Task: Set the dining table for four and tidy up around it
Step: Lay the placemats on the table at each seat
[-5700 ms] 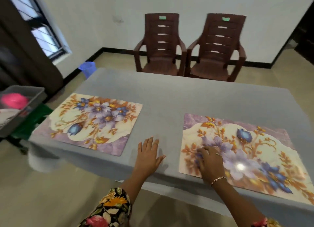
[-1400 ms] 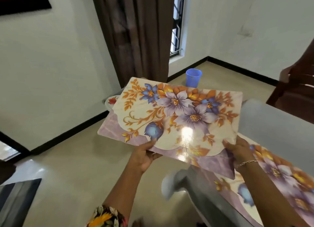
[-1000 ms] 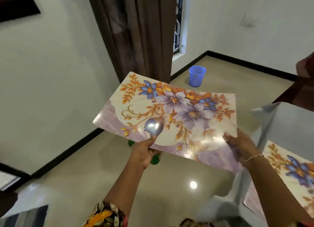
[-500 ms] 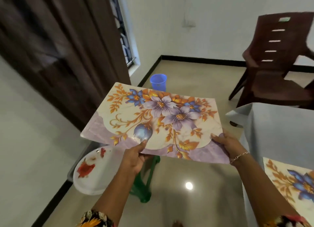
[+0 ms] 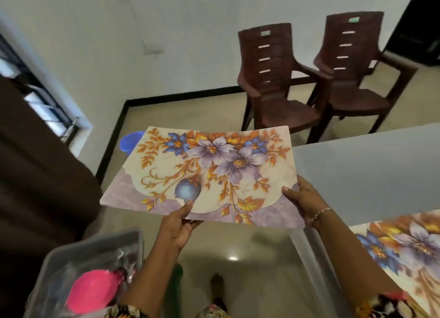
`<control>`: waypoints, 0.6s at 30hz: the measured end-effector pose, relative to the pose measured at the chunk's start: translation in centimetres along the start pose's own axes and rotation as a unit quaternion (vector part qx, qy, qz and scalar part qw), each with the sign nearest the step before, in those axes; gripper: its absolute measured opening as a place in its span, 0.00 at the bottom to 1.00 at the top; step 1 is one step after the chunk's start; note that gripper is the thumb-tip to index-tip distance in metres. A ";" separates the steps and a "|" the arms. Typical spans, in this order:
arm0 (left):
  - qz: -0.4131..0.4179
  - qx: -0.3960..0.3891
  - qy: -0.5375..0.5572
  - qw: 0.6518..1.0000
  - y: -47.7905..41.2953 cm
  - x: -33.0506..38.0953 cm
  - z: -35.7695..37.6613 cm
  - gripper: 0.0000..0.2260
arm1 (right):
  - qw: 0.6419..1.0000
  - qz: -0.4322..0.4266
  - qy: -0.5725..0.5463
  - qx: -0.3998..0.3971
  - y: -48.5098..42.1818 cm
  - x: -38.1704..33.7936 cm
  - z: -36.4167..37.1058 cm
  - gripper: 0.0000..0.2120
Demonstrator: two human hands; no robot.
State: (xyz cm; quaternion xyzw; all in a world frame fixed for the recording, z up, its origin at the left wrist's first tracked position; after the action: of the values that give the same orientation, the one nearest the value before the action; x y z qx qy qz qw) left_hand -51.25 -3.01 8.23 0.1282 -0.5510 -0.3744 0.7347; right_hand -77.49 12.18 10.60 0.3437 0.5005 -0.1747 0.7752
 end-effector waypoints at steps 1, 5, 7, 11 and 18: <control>-0.003 -0.014 -0.002 1.000 -1.5 0.6 0.8 0.08 | 1.000 -0.007 -0.003 0.012 -0.9 -0.4 0.0 0.18; -0.011 -0.081 -0.016 0.997 -8.2 4.8 4.1 0.21 | 0.998 -0.014 -0.031 0.047 -6.2 -2.4 0.9 0.17; -0.009 -0.095 -0.027 0.995 -11.7 7.2 5.7 0.04 | 0.997 -0.022 -0.033 0.063 -8.8 -3.7 1.8 0.16; -0.009 -0.115 -0.056 0.992 -17.6 11.9 8.8 0.06 | 0.992 -0.024 -0.035 0.118 -14.2 -5.9 2.7 0.19; -0.039 -0.153 -0.089 0.983 -26.0 16.8 14.4 0.06 | 0.979 -0.062 -0.069 0.180 -21.0 -9.0 3.6 0.17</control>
State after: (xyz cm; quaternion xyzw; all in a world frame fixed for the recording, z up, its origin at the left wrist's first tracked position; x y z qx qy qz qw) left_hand -73.01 -29.25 9.76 0.0018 -0.5451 -0.4921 0.6787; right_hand -91.95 -5.76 12.06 0.4328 0.4267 -0.3327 0.7210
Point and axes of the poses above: each hand's wrist, its own y-axis away from the middle knuckle, its own z-axis out of the palm, x = y × z, the point moved 9 cm from there along -y, towards the middle knuckle, and after that the axes turned 6 degrees about -y, right-handed, at the moved point
